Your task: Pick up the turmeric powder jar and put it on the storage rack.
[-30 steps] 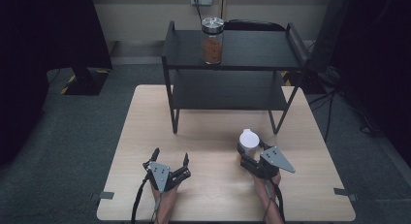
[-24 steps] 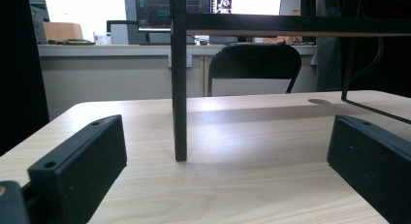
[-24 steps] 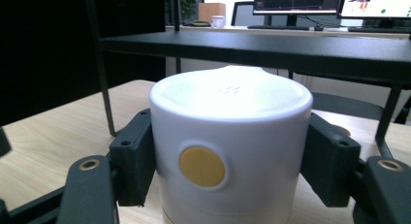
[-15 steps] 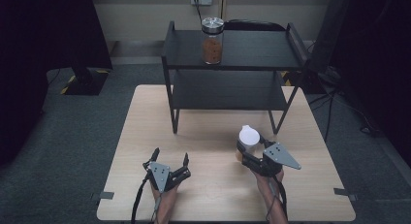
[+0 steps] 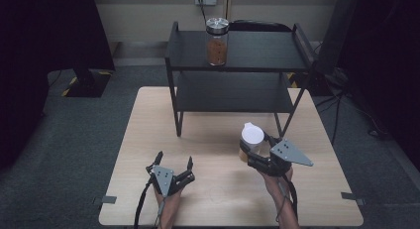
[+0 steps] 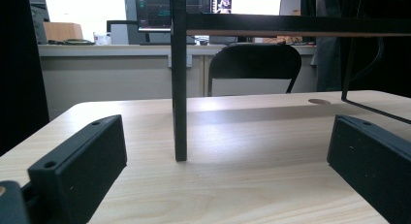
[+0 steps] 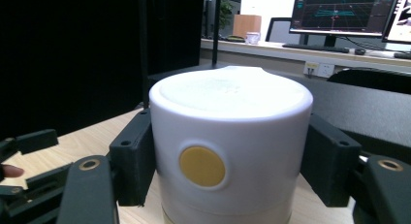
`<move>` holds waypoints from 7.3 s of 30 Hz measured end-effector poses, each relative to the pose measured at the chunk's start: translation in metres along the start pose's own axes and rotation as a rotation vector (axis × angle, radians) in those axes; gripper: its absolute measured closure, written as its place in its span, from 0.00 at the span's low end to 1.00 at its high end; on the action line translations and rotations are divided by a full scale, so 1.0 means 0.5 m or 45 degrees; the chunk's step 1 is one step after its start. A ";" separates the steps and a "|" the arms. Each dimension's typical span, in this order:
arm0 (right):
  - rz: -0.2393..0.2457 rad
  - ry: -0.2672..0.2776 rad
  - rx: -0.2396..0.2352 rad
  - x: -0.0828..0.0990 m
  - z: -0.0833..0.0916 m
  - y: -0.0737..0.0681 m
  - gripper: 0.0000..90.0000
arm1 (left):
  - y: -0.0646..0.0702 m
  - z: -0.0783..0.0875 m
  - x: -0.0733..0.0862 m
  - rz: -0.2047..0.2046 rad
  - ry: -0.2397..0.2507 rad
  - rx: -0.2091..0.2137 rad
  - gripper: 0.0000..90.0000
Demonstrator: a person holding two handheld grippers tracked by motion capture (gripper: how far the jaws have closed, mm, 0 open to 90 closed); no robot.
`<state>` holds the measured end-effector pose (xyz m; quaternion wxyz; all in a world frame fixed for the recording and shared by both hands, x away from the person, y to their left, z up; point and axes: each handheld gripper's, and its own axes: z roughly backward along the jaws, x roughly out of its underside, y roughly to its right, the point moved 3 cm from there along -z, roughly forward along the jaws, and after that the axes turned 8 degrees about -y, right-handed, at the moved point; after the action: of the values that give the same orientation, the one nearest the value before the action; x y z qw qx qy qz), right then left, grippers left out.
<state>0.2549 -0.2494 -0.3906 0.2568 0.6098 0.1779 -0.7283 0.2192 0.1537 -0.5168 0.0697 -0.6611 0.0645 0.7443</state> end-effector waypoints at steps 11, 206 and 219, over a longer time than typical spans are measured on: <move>0.008 0.035 -0.079 -0.065 0.014 0.036 0.33 | 0.000 0.000 0.000 0.000 0.000 0.000 0.00; -0.123 0.148 0.470 0.196 0.023 -0.037 0.00 | 0.004 0.000 0.000 0.004 0.002 -0.018 0.00; -0.108 0.142 0.524 0.237 0.014 -0.051 0.00 | 0.007 0.000 0.001 0.008 0.004 -0.033 0.00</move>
<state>0.2196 -0.2512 -0.5069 0.0858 0.6809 0.0648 -0.7245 0.2184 0.1503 -0.5172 0.0588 -0.6628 0.0569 0.7443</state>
